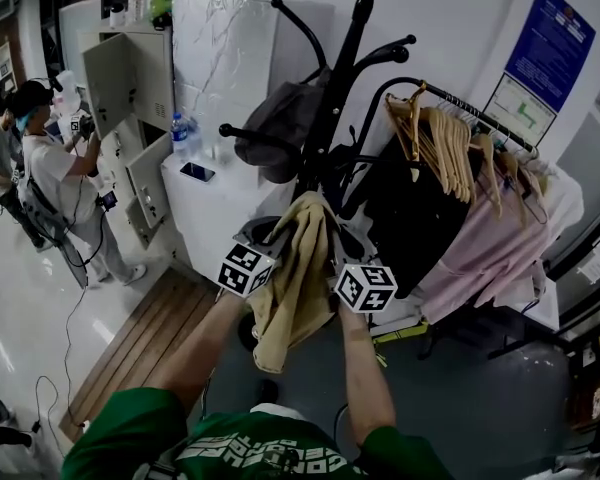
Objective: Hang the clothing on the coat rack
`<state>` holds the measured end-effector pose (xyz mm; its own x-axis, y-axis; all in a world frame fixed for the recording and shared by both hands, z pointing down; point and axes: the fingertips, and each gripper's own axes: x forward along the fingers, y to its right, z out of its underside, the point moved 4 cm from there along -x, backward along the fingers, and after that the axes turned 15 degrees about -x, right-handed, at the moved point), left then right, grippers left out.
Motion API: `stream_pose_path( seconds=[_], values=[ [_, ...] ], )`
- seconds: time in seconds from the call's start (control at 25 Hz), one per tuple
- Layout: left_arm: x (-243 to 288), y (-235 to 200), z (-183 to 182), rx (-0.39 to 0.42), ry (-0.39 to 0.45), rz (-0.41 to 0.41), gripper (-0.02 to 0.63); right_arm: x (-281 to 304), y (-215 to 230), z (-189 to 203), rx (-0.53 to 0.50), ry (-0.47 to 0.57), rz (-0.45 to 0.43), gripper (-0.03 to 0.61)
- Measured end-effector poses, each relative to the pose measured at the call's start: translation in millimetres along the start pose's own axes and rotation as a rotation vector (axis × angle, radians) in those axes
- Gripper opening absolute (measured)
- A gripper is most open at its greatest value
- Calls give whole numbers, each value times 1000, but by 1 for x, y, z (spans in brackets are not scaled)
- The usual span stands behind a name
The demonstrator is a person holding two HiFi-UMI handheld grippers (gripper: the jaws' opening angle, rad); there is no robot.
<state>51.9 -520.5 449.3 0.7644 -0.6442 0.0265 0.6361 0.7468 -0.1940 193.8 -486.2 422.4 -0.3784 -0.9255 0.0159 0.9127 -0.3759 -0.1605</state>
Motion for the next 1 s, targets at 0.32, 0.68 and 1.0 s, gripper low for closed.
stream_pose_path(
  seconds=[0.32, 0.68, 1.0],
  values=[
    [-29, -2, -7, 13, 46, -22, 121, -25, 2, -3, 1, 24, 38, 65],
    [-69, 12, 10, -63, 72, -35, 121, -65, -16, 7, 40, 17, 64, 72],
    [-103, 36, 35, -106, 39, 7, 79, -102, -47, 22, 105, 13, 69, 58]
  ],
)
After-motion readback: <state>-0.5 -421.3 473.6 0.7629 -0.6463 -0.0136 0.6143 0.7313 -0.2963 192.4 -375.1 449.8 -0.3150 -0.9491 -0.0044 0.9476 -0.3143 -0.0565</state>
